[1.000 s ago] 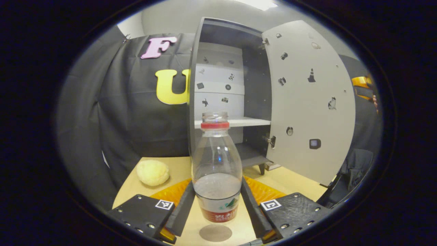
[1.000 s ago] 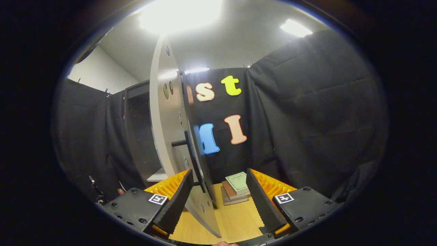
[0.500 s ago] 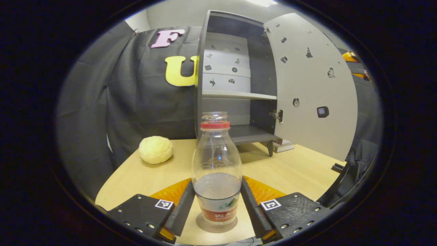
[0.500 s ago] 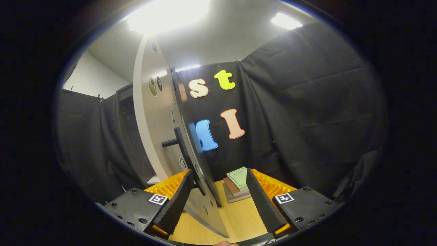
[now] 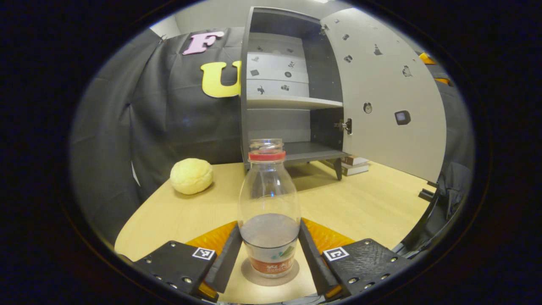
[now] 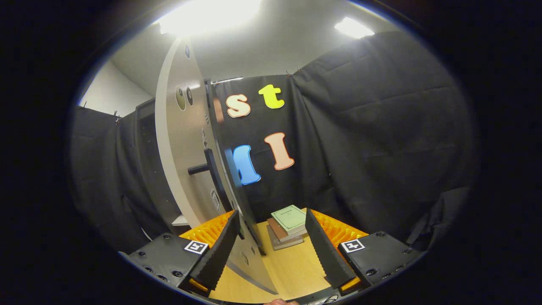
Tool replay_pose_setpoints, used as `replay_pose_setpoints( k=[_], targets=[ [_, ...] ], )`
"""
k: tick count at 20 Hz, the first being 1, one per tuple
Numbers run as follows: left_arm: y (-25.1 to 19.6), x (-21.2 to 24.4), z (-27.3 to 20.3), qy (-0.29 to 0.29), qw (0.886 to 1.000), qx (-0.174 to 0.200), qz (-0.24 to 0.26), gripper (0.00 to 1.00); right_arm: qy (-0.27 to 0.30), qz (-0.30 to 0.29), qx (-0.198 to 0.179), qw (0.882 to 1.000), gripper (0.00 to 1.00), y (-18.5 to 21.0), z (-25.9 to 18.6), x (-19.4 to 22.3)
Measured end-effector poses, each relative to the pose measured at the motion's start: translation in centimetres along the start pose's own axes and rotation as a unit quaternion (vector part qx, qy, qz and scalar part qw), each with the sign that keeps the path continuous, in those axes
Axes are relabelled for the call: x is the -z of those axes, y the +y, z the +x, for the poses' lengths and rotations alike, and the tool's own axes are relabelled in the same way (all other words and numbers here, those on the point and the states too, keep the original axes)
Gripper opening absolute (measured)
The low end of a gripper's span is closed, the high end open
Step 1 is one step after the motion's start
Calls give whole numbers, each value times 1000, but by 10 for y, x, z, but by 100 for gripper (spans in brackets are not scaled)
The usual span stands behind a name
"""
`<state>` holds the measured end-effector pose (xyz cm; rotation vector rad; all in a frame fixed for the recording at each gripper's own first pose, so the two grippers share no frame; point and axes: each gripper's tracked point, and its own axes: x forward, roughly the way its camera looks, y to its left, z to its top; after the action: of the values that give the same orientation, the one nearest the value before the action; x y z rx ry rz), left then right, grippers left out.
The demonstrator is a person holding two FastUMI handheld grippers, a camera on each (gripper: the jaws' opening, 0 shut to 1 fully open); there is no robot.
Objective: Open the cabinet door with the right hand, grasp the bottle in the cabinet with the left hand and place it on the coaster, then close the cabinet door with the right hand.
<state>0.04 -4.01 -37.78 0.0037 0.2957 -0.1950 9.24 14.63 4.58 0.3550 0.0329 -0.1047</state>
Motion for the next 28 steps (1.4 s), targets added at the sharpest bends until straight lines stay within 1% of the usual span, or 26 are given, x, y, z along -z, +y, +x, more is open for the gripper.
replay_pose_setpoints(
  k=[1, 3, 4, 5, 6, 7, 8, 9, 10, 11, 14, 15, 18, 19, 21, 22, 23, 26, 28],
  targets=[
    [0, 2, -2, 3, 1000, -2, -4, 75, 4, -2, 1, 1000, 98, 0, 0, 2],
    [2, -1, -3, 3, 1000, -8, -5, 75, 2, -1, 1, 1000, 98, 2, 0, 0],
    [2, 1, -5, 6, 1000, -9, -6, 76, 0, -2, 2, 1000, 98, 2, 1, 0],
    [3, 1, -7, 7, 1000, -9, -6, 87, 0, -4, 4, 1000, 98, 1, 1, 0],
    [2, 1, -10, 9, 1000, -8, -8, 89, 2, -6, 5, 1000, 98, 0, 2, 2],
    [1, 3, -12, 12, 1000, -7, -9, 87, 1, -9, 7, 1000, 98, 0, 2, 3],
    [0, 4, -15, 15, 1000, -7, -10, 90, 1, -11, 7, 1000, 98, 0, 1, 2],
    [-1, 5, -20, 20, 1000, -6, -11, 87, 0, -12, 8, 1000, 98, 0, 1, 1],
    [-2, 7, -28, 24, 1000, -7, -15, 89, -1, -13, 8, 1000, 98, -1, 1, 1],
    [-4, 7, -37, 30, 999, -7, -19, 89, -1, -13, 8, 1000, 98, -1, 1, 0],
    [-8, -8, -65, 32, 999, -9, -38, 89, -3, -10, 7, 1000, 98, -4, 6, -6],
    [-7, -21, -76, 24, 999, -12, -34, 87, -4, -6, 5, 1000, 98, -4, 7, -9],
    [-4, -72, -102, -7, 999, -30, -23, 87, -11, -11, 5, 1000, 98, -11, 12, -15],
    [-5, -94, -110, -20, 999, -37, -29, 90, -9, -15, 4, 1000, 98, -13, 15, -17],
    [-7, -140, -124, -52, 996, -55, -47, 87, -11, -27, -2, 1000, 98, -15, 20, -22],
    [-12, -165, -130, -66, 994, -62, -56, 90, -14, -35, -5, 999, 98, -18, 23, -25],
    [-20, -189, -132, -81, 992, -67, -69, 89, -18, -42, -8, 999, 98, -19, 26, -30],
    [-41, -232, -138, -100, 987, -74, -102, 87, -20, -58, -40, 997, 98, -12, 33, -38],
    [-47, -241, -144, -91, 987, -89, -99, 87, -15, -68, -75, 995, 98, 0, 35, -41]
  ],
)
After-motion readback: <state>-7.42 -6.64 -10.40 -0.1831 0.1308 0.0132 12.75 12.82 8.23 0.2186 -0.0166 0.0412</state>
